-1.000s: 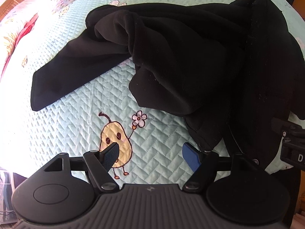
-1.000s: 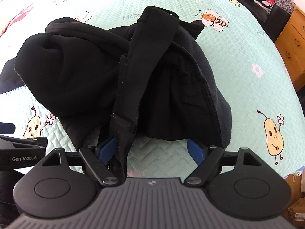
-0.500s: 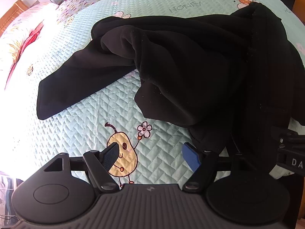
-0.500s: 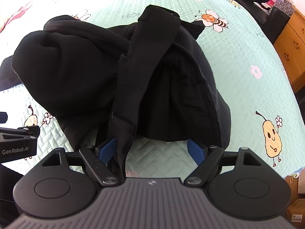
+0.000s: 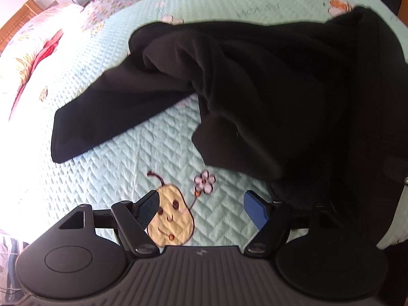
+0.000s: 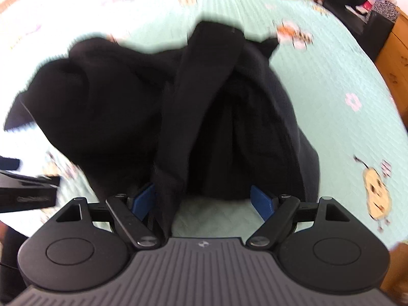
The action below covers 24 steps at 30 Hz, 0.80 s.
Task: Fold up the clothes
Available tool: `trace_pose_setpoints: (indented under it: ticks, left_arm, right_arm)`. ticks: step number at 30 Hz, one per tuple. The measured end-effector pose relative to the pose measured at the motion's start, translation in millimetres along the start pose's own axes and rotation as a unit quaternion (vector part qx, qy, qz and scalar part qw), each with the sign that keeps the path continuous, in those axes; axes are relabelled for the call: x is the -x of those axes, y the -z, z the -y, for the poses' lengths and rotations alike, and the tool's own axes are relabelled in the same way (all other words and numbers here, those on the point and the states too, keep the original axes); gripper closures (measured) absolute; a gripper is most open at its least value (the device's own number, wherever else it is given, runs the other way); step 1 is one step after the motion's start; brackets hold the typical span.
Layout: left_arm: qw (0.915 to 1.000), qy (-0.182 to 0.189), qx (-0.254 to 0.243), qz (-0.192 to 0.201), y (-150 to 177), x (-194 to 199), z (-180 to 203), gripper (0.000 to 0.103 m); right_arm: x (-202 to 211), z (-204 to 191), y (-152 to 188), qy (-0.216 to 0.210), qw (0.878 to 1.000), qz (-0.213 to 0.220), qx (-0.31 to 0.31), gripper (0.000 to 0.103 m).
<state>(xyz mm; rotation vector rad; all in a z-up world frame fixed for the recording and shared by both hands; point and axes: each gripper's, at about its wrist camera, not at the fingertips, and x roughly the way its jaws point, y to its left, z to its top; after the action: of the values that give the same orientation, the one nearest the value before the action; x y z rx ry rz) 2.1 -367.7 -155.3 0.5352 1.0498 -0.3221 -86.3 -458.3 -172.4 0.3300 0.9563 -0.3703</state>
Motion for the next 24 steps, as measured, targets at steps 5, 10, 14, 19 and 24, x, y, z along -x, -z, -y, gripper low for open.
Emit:
trace_pose_setpoints:
  ticks: [5, 10, 14, 19, 24]
  left_arm:
    - [0.9904, 0.082, 0.036, 0.105, -5.6, 30.5, -23.4, 0.027]
    - [0.9775, 0.129, 0.043, 0.162, -9.1, 30.8, -32.7, 0.021]
    - [0.9825, 0.126, 0.055, 0.126, -18.8, 11.2, -26.1, 0.021]
    - [0.9852, 0.125, 0.075, 0.090, -23.1, -4.5, -28.6, 0.021]
    - [0.9766, 0.151, 0.129, 0.082, -6.4, 0.8, -53.8, 0.021]
  right_arm:
    - [35.5, 31.6, -1.5, -0.102, 0.985, 0.130, -0.047, 0.021]
    - [57.0, 58.2, 17.4, -0.143, 0.940, 0.305, -0.053, 0.014]
    - [32.7, 59.8, 7.9, -0.101, 0.960, 0.254, -0.062, 0.014]
    - [16.1, 46.9, -4.1, -0.101, 0.964, 0.236, -0.064, 0.014]
    - [-3.7, 24.3, -13.0, -0.113, 0.971, 0.206, -0.036, 0.014]
